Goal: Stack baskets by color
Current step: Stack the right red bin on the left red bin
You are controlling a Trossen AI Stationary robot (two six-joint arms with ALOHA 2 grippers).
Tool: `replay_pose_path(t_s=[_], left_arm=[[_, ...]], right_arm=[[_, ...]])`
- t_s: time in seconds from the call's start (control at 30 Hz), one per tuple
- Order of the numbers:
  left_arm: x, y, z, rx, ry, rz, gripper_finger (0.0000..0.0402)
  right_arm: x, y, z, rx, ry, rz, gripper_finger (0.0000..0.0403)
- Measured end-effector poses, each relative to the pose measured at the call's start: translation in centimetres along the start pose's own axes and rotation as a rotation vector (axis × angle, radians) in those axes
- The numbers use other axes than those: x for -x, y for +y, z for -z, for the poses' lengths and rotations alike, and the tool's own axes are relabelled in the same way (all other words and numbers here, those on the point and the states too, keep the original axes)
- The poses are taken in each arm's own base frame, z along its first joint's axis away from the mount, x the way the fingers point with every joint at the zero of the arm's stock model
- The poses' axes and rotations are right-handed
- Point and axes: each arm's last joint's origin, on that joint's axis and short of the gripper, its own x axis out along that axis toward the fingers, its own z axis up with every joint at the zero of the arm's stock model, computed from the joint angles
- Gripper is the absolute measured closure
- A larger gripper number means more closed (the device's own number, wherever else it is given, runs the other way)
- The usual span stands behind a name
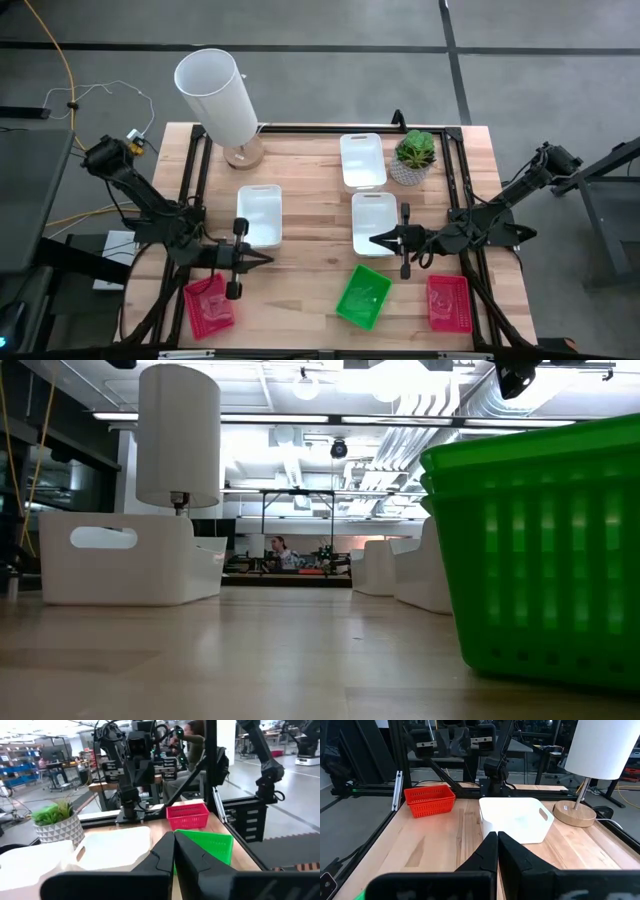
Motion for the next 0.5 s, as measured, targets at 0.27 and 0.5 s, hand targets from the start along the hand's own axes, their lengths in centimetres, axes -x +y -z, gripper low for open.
replay_pose_path(t_s=[0.27,0.5], left_arm=[[-0.9,0.7,0.2,0.015,0.0,0.08,0.0401],[-1.1,0.9,0.2,0.024,0.001,0.077,0.0401]], right_arm=[[0.1,0.4,-1.8,-0.228,-0.147,-0.168,0.0403],[0.0,2.6,-4.0,-0.28,0.022,-0.244,0.0364]])
